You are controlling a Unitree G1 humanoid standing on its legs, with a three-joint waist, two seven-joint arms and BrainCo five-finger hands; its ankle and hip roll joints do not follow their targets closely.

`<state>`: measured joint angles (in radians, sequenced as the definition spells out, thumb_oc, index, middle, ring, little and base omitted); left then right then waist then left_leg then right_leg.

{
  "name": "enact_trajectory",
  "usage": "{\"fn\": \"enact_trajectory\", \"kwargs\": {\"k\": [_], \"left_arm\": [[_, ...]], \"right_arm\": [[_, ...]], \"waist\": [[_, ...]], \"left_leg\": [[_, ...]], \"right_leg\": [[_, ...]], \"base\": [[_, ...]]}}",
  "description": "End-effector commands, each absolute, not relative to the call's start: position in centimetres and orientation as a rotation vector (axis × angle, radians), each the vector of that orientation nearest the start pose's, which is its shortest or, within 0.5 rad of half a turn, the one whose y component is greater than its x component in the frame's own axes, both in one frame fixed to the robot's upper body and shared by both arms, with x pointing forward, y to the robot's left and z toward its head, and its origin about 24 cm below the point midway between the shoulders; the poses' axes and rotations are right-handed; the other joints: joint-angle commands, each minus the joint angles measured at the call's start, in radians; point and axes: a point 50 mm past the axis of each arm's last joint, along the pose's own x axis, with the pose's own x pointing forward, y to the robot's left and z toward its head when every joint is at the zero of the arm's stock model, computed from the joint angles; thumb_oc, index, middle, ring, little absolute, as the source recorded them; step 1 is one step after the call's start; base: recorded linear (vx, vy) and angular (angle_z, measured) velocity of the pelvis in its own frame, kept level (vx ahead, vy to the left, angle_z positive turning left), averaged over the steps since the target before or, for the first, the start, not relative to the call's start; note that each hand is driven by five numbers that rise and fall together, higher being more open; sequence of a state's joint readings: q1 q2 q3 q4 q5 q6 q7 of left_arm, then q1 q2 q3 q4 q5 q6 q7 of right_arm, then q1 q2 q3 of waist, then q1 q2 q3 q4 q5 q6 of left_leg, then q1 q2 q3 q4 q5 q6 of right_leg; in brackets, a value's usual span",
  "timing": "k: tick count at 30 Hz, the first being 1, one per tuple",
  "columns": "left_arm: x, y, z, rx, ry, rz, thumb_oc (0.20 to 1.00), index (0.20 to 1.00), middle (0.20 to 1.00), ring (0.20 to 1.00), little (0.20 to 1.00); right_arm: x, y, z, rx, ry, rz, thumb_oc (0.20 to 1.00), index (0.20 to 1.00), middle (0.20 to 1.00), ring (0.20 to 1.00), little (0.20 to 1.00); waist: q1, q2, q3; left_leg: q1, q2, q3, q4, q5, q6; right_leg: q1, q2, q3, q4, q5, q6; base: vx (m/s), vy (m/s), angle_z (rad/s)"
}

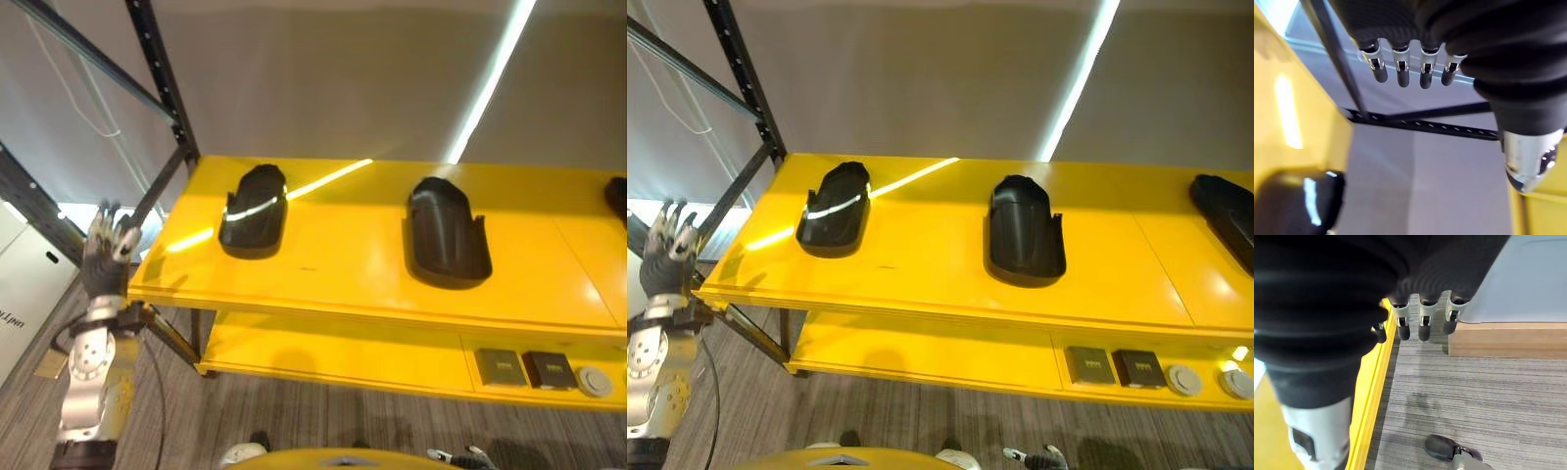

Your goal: Move parts from the plastic box to the shelf.

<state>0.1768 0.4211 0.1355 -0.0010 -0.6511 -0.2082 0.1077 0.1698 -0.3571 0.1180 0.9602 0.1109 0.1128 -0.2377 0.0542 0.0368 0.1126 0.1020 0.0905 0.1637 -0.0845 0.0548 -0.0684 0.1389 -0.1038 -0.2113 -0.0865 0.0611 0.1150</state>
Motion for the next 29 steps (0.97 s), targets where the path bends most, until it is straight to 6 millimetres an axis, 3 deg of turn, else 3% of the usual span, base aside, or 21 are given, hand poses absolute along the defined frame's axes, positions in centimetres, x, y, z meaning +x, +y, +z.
{"fn": "enact_trajectory", "kwargs": {"k": [1, 2, 3, 5, 6, 7, 8, 10, 11, 13, 18, 29], "left_arm": [[19.4, 29.4, -0.6, -0.257, 0.172, 0.417, 1.0, 1.0, 1.0, 1.0, 1.0], [18.7, 29.5, -1.8, -0.263, 0.212, 0.435, 1.0, 1.0, 1.0, 1.0, 1.0], [17.0, 29.5, -4.6, -0.276, 0.352, 0.469, 1.0, 1.0, 1.0, 1.0, 1.0], [15.2, 29.3, -7.0, -0.248, 0.483, 0.485, 1.0, 1.0, 1.0, 1.0, 1.0], [10.9, 27.8, -11.5, -0.21, 0.717, 0.464, 1.0, 1.0, 1.0, 1.0, 1.0], [10.0, 27.3, -12.4, -0.19, 0.807, 0.462, 1.0, 1.0, 1.0, 1.0, 1.0], [7.7, 26.7, -13.9, -0.156, 0.929, 0.46, 1.0, 1.0, 1.0, 1.0, 1.0], [6.4, 26.2, -14.8, -0.118, 1.041, 0.453, 1.0, 1.0, 1.0, 1.0, 1.0], [4.4, 25.6, -15.7, -0.075, 1.145, 0.435, 1.0, 1.0, 1.0, 1.0, 1.0], [3.2, 24.4, -16.5, -0.069, 1.224, 0.395, 1.0, 1.0, 1.0, 1.0, 1.0], [4.3, 23.3, -16.7, -0.035, 1.205, 0.359, 1.0, 1.0, 1.0, 1.0, 1.0], [5.3, 24.0, -16.3, 0.061, 1.174, 0.292, 1.0, 1.0, 1.0, 1.0, 1.0]], "right_arm": [[8.3, -27.9, -14.2, -0.471, 1.206, -0.248, 1.0, 1.0, 1.0, 1.0, 1.0], [8.3, -27.8, -14.2, -0.472, 1.209, -0.241, 1.0, 1.0, 1.0, 1.0, 1.0], [8.3, -27.7, -14.3, -0.477, 1.22, -0.219, 1.0, 1.0, 1.0, 1.0, 1.0], [8.1, -27.5, -14.5, -0.474, 1.236, -0.202, 1.0, 1.0, 1.0, 1.0, 1.0], [7.2, -27.1, -15.1, -0.416, 1.281, -0.221, 1.0, 1.0, 1.0, 1.0, 1.0], [7.0, -27.1, -15.2, -0.396, 1.295, -0.232, 1.0, 1.0, 1.0, 1.0, 1.0], [6.7, -26.8, -15.4, -0.375, 1.315, -0.245, 1.0, 1.0, 1.0, 1.0, 1.0], [6.4, -26.6, -15.6, -0.354, 1.345, -0.256, 1.0, 1.0, 1.0, 1.0, 1.0], [6.0, -26.5, -15.7, -0.339, 1.381, -0.261, 1.0, 1.0, 1.0, 1.0, 1.0], [5.2, -26.3, -16.0, -0.319, 1.442, -0.267, 1.0, 1.0, 1.0, 1.0, 1.0], [4.6, -25.2, -16.5, -0.322, 1.457, -0.266, 1.0, 1.0, 1.0, 1.0, 1.0], [5.1, -25.1, -16.4, -0.345, 1.433, -0.271, 1.0, 1.0, 1.0, 1.0, 1.0]], "waist": [[0.008, -0.03, 0.042], [0.009, -0.032, 0.039], [0.012, -0.034, 0.043], [0.015, -0.035, 0.045], [0.02, -0.042, 0.045], [0.021, -0.042, 0.048], [0.017, -0.044, 0.048], [0.013, -0.046, 0.045], [0.007, -0.049, 0.044], [-0.008, -0.052, 0.037], [-0.021, -0.06, 0.028], [-0.024, -0.063, 0.024]], "left_leg": [[-0.018, 0.046, -0.009, 0.073, -0.048, -0.013], [-0.023, 0.045, -0.01, 0.073, -0.046, -0.013], [-0.023, 0.046, -0.009, 0.074, -0.047, -0.011], [-0.024, 0.046, -0.01, 0.075, -0.046, -0.011], [-0.027, 0.046, -0.008, 0.073, -0.044, -0.006], [-0.023, 0.046, -0.008, 0.073, -0.046, -0.005], [-0.021, 0.044, -0.007, 0.071, -0.048, -0.002], [-0.024, 0.041, -0.006, 0.072, -0.048, 0.001], [-0.022, 0.041, -0.003, 0.072, -0.048, 0.002], [-0.009, 0.044, 0.006, 0.069, -0.05, 0.005], [-0.002, 0.039, 0.016, 0.07, -0.062, 0.012], [-0.011, 0.035, 0.021, 0.077, -0.069, 0.017]], "right_leg": [[-0.017, -0.056, -0.046, 0.042, -0.029, 0.034], [-0.021, -0.057, -0.047, 0.042, -0.029, 0.034], [-0.02, -0.057, -0.052, 0.045, -0.032, 0.035], [-0.022, -0.057, -0.055, 0.048, -0.033, 0.035], [-0.024, -0.056, -0.058, 0.046, -0.03, 0.035], [-0.02, -0.054, -0.058, 0.046, -0.031, 0.035], [-0.022, -0.053, -0.053, 0.046, -0.031, 0.037], [-0.026, -0.053, -0.05, 0.046, -0.029, 0.038], [-0.025, -0.05, -0.043, 0.045, -0.03, 0.038], [-0.017, -0.043, -0.028, 0.041, -0.033, 0.036], [-0.019, -0.039, -0.01, 0.038, -0.03, 0.039], [-0.03, -0.035, 0.0, 0.036, -0.028, 0.039]], "base": [[-0.04, -0.009, 0.15], [-0.05, -0.017, 0.17], [-0.04, -0.015, 0.21], [-0.04, -0.023, 0.13], [-0.04, -0.032, 0.06], [-0.04, -0.028, 0.01], [0.0, 0.0, 0.0], [0.0, 0.0, 0.0], [0.0, 0.0, 0.0], [0.05, 0.009, -0.04], [0.03, 0.002, -0.11], [-0.01, -0.006, -0.03]]}}
